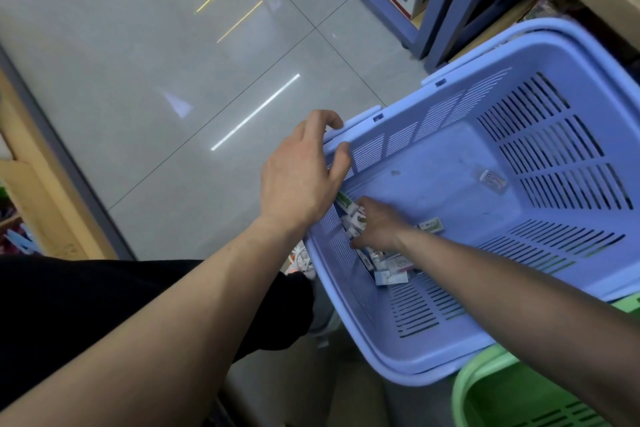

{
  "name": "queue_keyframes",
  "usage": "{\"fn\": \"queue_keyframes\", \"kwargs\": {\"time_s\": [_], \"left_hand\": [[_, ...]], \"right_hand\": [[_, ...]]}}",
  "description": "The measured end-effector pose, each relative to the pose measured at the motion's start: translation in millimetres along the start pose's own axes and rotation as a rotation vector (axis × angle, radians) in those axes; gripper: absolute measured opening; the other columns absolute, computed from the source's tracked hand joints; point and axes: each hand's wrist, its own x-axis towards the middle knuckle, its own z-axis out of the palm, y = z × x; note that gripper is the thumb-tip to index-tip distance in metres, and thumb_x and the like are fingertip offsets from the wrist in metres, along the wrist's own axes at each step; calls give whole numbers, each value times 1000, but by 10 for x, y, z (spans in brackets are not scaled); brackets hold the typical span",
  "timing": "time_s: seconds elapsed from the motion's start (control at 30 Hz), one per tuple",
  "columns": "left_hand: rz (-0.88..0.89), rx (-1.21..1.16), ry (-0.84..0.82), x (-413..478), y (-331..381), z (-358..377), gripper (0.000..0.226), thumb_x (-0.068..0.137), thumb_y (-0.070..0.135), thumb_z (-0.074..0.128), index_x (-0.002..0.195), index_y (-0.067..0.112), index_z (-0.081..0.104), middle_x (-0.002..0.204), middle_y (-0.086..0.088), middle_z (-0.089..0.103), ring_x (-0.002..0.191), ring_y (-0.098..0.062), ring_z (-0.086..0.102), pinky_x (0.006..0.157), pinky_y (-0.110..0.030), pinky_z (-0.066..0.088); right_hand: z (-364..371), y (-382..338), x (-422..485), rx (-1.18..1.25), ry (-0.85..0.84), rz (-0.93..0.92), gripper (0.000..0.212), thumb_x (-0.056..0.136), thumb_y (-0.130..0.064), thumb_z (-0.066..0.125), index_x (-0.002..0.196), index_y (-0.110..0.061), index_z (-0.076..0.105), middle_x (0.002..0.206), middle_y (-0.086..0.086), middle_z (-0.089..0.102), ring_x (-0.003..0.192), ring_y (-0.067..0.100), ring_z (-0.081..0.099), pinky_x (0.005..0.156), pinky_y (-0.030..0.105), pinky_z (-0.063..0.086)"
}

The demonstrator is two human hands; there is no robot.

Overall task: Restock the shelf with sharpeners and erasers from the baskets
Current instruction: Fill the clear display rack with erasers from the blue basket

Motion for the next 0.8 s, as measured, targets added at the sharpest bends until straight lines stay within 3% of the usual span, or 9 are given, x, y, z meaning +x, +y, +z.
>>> {"fn": "queue_keyframes", "kwargs": {"time_s": [0.1,0.23,0.33,0.4,0.5,0.63,0.73,0.8], "left_hand": [[0,-3,0,-1,-2,0,25,98,38,53,122,31,49,113,8,65,81,-17,48,70,-33,36],[13,-3,6,-2,1,4,25,98,38,53,122,30,49,116,7,65,89,-23,58,72,-33,39],[20,9,7,-4,-12,13,26,99,39,52,123,31,48,117,7,65,89,-21,57,72,-33,39],[20,7,10,-2,-18,18,26,99,39,52,123,31,48,116,7,64,84,-18,51,72,-33,38],[19,2,16,3,-23,23,25,98,39,52,122,31,48,111,9,64,80,-16,47,70,-32,36],[12,17,12,10,-21,20,25,98,39,51,122,32,48,97,13,55,78,-17,46,69,-32,34],[6,35,11,22,-23,22,25,99,39,51,122,32,48,94,14,50,79,-18,46,70,-32,34],[14,52,7,26,-9,15,25,100,40,50,123,32,48,95,14,50,80,-19,47,69,-33,35]], "right_hand": [[-18,27,14,55,-40,-12,62,72,-23,88,123,-27,52,113,-7,61,98,14,57,63,21,42],[-28,37,13,101,-80,-25,46,73,-18,85,101,-33,52,97,-13,62,86,6,61,58,20,44],[-63,45,6,174,-63,-44,40,76,-15,81,104,-29,56,97,-10,66,86,8,65,62,23,53],[-79,35,-2,226,-68,-44,41,77,-14,80,111,-24,59,102,-6,67,94,14,66,76,30,59],[-70,26,10,208,-105,-33,49,80,-14,79,124,-21,58,111,-3,65,99,15,62,87,30,56],[-170,-3,11,229,-109,-26,69,81,-22,81,142,-26,49,122,-6,52,107,15,55,86,27,51],[-331,-23,-29,350,-59,-22,57,78,-22,82,129,-31,57,111,-5,59,98,15,60,70,25,47],[-473,-26,-94,422,-14,-32,52,72,-23,83,118,-30,60,109,-3,63,93,17,64,67,26,48]]}}
